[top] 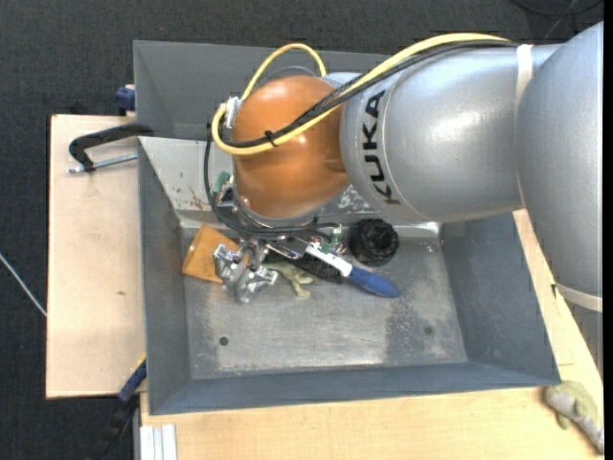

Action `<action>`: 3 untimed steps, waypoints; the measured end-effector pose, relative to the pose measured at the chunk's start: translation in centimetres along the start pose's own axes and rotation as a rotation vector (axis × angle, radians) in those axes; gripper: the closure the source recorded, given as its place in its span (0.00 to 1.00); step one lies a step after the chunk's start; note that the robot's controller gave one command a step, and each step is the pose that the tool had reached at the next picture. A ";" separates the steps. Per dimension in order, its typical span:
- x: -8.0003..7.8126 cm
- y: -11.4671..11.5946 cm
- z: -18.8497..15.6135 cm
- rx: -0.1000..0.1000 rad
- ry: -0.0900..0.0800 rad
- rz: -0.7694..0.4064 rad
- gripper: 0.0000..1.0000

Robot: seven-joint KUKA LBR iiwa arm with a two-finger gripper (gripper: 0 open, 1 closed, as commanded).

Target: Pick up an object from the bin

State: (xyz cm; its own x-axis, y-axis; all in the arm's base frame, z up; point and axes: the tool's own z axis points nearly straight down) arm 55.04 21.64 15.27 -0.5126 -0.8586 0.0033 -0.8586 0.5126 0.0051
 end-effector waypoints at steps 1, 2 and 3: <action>-2.2 0.1 0.1 0.006 -0.012 0.180 1.00; 3.0 3.4 0.8 0.003 -0.003 0.373 1.00; 0.0 -2.7 -1.1 0.007 -0.015 0.545 1.00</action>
Offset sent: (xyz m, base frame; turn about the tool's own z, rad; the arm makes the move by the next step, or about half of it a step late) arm 0.0096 0.0172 -0.0022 0.1802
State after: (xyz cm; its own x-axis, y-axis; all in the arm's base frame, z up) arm 57.33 20.26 16.40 -0.8835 -0.4683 -0.0110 -0.4683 0.8836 -0.0003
